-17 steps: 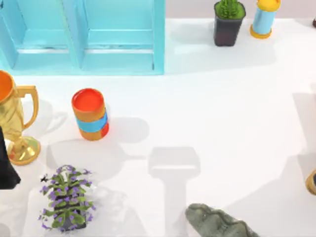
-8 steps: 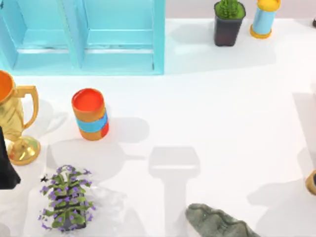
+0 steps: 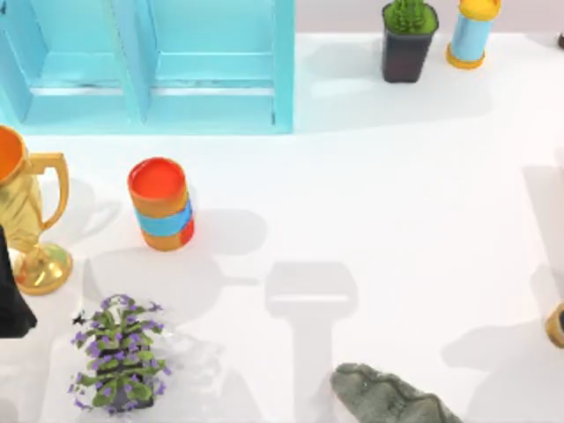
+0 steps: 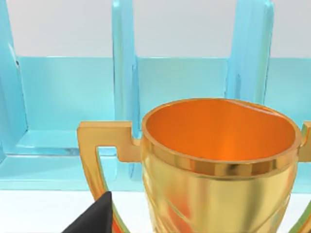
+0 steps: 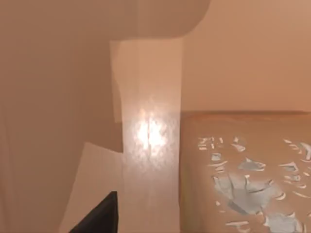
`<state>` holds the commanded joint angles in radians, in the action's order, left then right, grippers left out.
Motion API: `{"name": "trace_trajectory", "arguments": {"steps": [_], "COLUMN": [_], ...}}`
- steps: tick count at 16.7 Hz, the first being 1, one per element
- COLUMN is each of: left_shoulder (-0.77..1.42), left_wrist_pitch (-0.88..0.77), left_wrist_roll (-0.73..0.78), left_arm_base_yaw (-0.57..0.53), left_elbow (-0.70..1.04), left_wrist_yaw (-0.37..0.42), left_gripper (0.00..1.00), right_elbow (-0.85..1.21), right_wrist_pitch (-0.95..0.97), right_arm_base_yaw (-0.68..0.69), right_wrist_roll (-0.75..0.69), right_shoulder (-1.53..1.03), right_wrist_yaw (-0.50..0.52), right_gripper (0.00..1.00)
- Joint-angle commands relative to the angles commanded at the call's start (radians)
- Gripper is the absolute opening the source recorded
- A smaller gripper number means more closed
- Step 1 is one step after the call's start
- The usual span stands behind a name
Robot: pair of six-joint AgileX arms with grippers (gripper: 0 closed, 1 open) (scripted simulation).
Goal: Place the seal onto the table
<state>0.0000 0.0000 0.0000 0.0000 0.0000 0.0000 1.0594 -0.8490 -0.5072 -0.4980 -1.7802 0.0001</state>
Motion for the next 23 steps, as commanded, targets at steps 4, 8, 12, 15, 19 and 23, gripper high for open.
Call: {"name": "trace_trajectory", "arguments": {"steps": [4,8,12,15,19,23], "left_shoulder": [0.0,0.0,0.0,0.0,0.0,0.0], "left_wrist_pitch": [0.0,0.0,0.0,0.0,0.0,0.0], "left_wrist_roll": [0.0,0.0,0.0,0.0,0.0,0.0], "left_arm_base_yaw": [0.0,0.0,0.0,0.0,0.0,0.0], "left_elbow": [0.0,0.0,0.0,0.0,0.0,0.0], "left_wrist_yaw": [0.0,0.0,0.0,0.0,0.0,0.0], "left_gripper": [1.0,1.0,1.0,1.0,1.0,1.0], "right_elbow": [0.0,0.0,0.0,0.0,0.0,0.036], "right_wrist_pitch": [0.0,0.0,0.0,0.0,0.0,-0.025], "right_arm_base_yaw": [0.0,0.0,0.0,0.0,0.0,0.004], "right_wrist_roll": [0.0,0.0,0.0,0.0,0.0,0.038], "right_shoulder": [0.0,0.0,0.0,0.0,0.0,-0.003], "right_wrist_yaw": [0.0,0.0,0.0,0.0,0.0,-0.009], "right_gripper": [0.55,0.25,0.0,0.0,0.0,0.0]}}
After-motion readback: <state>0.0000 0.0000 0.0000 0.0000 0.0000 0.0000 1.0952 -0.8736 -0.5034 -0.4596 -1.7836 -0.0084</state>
